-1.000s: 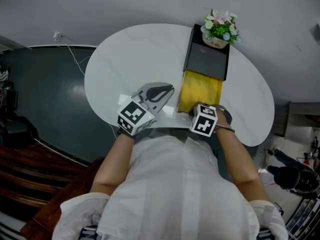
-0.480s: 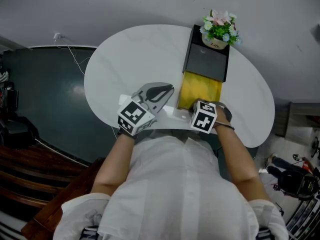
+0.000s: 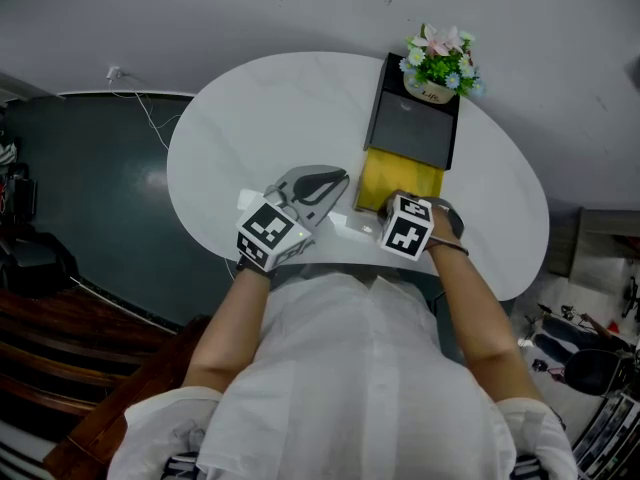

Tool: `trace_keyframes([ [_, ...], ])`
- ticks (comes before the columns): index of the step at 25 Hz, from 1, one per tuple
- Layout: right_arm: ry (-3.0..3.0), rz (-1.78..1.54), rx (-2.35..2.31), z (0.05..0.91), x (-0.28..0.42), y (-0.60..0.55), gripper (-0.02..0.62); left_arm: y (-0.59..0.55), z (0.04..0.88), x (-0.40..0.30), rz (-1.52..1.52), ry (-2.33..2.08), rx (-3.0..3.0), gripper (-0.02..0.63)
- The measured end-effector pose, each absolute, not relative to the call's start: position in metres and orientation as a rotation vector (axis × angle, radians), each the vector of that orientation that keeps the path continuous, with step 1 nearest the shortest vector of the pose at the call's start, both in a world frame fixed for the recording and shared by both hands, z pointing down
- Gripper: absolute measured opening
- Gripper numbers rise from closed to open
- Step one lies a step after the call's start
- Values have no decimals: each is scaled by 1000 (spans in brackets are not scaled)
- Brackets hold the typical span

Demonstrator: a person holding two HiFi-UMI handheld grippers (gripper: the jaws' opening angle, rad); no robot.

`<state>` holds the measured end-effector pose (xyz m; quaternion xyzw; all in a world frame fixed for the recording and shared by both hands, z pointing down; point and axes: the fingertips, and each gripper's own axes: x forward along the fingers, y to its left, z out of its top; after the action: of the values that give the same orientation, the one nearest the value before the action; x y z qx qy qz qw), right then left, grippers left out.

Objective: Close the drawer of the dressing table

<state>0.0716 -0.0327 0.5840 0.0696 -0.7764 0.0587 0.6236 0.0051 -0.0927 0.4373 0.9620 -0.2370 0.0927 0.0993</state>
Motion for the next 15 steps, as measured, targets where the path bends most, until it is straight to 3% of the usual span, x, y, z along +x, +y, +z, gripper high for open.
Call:
trace_keyframes([
  [15, -1778, 117, 207, 584, 76, -55, 21, -101, 439, 8, 284, -694, 2831, 20],
])
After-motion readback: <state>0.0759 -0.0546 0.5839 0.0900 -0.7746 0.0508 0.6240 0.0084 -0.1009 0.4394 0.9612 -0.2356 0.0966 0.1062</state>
